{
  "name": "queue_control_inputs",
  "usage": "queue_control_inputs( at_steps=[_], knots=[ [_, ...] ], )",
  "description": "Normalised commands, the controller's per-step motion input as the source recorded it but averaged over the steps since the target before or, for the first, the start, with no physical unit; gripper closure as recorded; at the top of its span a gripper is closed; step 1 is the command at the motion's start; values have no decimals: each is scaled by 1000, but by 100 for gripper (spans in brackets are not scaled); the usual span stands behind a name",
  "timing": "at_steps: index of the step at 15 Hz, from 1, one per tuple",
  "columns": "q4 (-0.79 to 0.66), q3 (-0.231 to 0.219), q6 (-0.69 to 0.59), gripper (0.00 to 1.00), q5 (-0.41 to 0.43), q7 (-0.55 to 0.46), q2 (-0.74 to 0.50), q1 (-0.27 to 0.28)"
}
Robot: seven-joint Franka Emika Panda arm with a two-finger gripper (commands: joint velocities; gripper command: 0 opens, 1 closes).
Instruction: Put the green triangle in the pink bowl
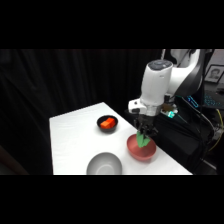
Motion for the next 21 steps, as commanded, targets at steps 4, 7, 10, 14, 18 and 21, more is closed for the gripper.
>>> queue_control_inputs(
  at_steps=[4, 7, 10, 14, 18, 21],
  knots=[
    [4, -48, 255, 94, -171, 105, 163, 9],
    [30, -71, 202, 94, -163, 99, 142, 40],
    [43, -92, 177, 57, -157, 94, 123, 56],
    [59, -98, 158, 30, -114, 48, 114, 60],
    [80, -95, 108, 0, -79, 12, 90, 57],
    [60, -64, 16, 0, -44, -23, -21, 62]
  ],
)
